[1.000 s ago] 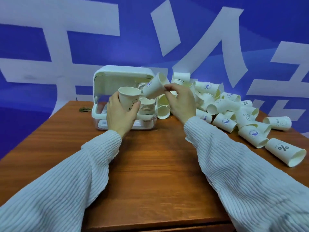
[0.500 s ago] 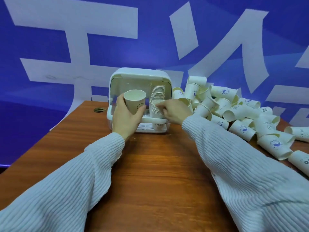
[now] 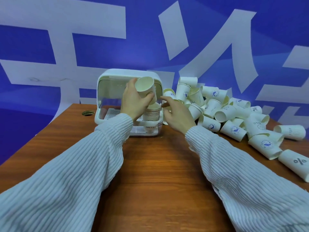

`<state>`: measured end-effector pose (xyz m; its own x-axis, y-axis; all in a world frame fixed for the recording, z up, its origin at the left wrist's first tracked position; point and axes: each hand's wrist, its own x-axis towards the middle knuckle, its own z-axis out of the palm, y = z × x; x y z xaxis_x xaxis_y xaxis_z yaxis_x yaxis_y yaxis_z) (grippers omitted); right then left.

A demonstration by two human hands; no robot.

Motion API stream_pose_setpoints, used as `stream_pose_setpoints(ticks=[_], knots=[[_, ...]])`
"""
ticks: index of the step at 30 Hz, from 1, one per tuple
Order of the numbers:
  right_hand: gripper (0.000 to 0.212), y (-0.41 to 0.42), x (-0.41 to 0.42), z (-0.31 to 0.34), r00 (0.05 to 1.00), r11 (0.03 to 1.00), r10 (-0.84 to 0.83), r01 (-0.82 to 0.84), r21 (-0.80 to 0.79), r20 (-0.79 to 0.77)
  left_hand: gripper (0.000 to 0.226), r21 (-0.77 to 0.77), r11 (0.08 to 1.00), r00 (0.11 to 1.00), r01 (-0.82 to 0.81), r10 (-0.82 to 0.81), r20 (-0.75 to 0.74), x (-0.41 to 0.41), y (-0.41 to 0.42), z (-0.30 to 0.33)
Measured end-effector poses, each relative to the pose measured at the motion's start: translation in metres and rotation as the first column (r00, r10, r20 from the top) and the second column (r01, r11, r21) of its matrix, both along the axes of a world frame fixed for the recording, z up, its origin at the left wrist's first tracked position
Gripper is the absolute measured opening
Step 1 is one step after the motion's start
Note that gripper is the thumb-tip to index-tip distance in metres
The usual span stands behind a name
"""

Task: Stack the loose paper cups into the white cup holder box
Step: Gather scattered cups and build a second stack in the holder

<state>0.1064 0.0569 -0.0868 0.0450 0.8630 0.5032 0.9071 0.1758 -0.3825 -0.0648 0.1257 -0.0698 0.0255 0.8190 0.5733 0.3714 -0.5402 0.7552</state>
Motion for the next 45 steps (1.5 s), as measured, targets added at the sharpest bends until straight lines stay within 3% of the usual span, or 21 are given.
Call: stream_pose_setpoints(ticks=[3, 6, 12, 15, 17, 20, 23, 27, 31, 34, 38, 42, 45], knots=[[0.050, -0.006, 0.013, -0.002, 0.999, 1.000, -0.018, 0.018, -0.005, -0.027, 0.081, -0.066, 0.997, 0.976, 0.034, -0.047, -0.213, 0.011, 0.003, -0.009], [0.050, -0.010, 0.026, -0.005, 0.999, 0.999, -0.037, 0.037, -0.004, -0.040, 0.078, -0.181, 0.984, 0.895, -0.003, -0.078, -0.440, 0.018, 0.008, -0.020], [0.050, -0.020, 0.044, -0.015, 0.993, 0.997, -0.082, 0.081, -0.014, -0.087, 0.049, -0.180, 0.979, 0.784, -0.093, -0.040, -0.620, 0.021, 0.006, -0.029], [0.052, -0.026, 0.051, -0.019, 0.990, 0.995, -0.097, 0.094, -0.038, -0.103, 0.055, -0.239, 0.966, 0.750, -0.099, -0.085, -0.656, 0.020, 0.007, -0.024], [0.052, -0.035, 0.056, -0.018, 0.987, 0.994, -0.105, 0.100, -0.044, -0.118, 0.056, -0.111, 0.988, 0.774, -0.107, 0.013, -0.633, 0.022, 0.000, -0.019], [0.048, -0.056, 0.070, -0.014, 0.977, 0.989, -0.146, 0.142, -0.040, -0.153, 0.046, 0.156, 0.985, 0.929, -0.079, 0.129, -0.346, 0.040, -0.028, -0.018], [0.041, -0.089, 0.092, -0.016, 0.961, 0.970, -0.237, 0.225, -0.092, -0.144, 0.044, 0.134, 0.984, 0.969, 0.119, -0.086, -0.231, 0.083, -0.063, -0.029], [0.035, -0.139, 0.137, -0.019, 0.909, 0.913, -0.400, 0.382, -0.146, -0.122, 0.045, 0.096, 0.925, 0.883, 0.367, -0.315, -0.349, 0.139, -0.106, -0.050], [0.037, -0.193, 0.186, -0.019, 0.776, 0.776, -0.627, 0.613, -0.150, -0.074, 0.043, 0.039, 0.850, 0.778, 0.525, -0.462, -0.426, 0.184, -0.150, -0.065], [0.054, -0.232, 0.223, -0.026, 0.599, 0.590, -0.796, 0.800, -0.109, 0.090, 0.042, 0.001, 0.805, 0.706, 0.593, -0.519, -0.481, 0.211, -0.179, -0.072], [0.088, -0.265, 0.261, -0.043, 0.566, 0.503, -0.817, 0.793, -0.344, 0.112, 0.045, -0.012, 0.769, 0.646, 0.639, -0.546, -0.534, 0.229, -0.202, -0.074], [0.080, -0.276, 0.273, -0.056, 0.547, 0.507, -0.837, 0.773, -0.382, -0.005, 0.045, 0.015, 0.744, 0.630, 0.668, -0.554, -0.545, 0.228, -0.207, -0.075], [0.073, -0.278, 0.259, -0.051, 0.615, 0.634, -0.772, 0.729, -0.259, -0.160, 0.058, 0.040, 0.739, 0.606, 0.673, -0.519, -0.603, 0.227, -0.203, -0.079]])
